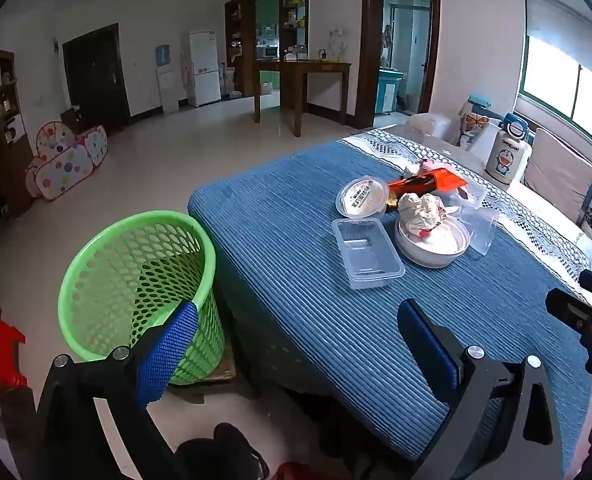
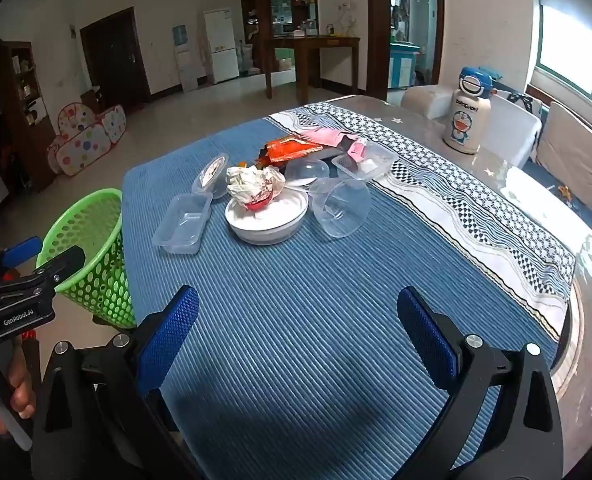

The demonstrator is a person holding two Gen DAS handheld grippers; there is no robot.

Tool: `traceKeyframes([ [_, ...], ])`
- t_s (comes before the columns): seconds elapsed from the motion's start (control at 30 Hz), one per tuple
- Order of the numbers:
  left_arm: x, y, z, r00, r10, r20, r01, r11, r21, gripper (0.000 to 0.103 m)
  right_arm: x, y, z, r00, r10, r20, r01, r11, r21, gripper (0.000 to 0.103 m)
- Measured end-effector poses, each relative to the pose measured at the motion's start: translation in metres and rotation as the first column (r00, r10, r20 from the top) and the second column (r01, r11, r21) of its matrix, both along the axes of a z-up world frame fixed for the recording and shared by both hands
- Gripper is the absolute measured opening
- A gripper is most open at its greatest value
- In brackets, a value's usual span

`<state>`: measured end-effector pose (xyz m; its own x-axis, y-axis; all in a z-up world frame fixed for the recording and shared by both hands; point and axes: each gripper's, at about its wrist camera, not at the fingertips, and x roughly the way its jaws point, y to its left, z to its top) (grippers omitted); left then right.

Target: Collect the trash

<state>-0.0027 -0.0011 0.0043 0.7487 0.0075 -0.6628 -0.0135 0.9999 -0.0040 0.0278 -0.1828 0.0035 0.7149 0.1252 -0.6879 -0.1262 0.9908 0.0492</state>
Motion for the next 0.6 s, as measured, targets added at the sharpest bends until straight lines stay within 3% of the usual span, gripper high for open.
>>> traceKeyframes([
  [0.6, 0.0017, 0.0021, -0.0023, 1.000, 0.007, -0.008, -0.008, 1.000, -0.016, 0.097, -0.0003, -0.0012, -0.0008, 1.000, 0.009, 0.001, -0.009, 1.000, 0.003, 0.098],
])
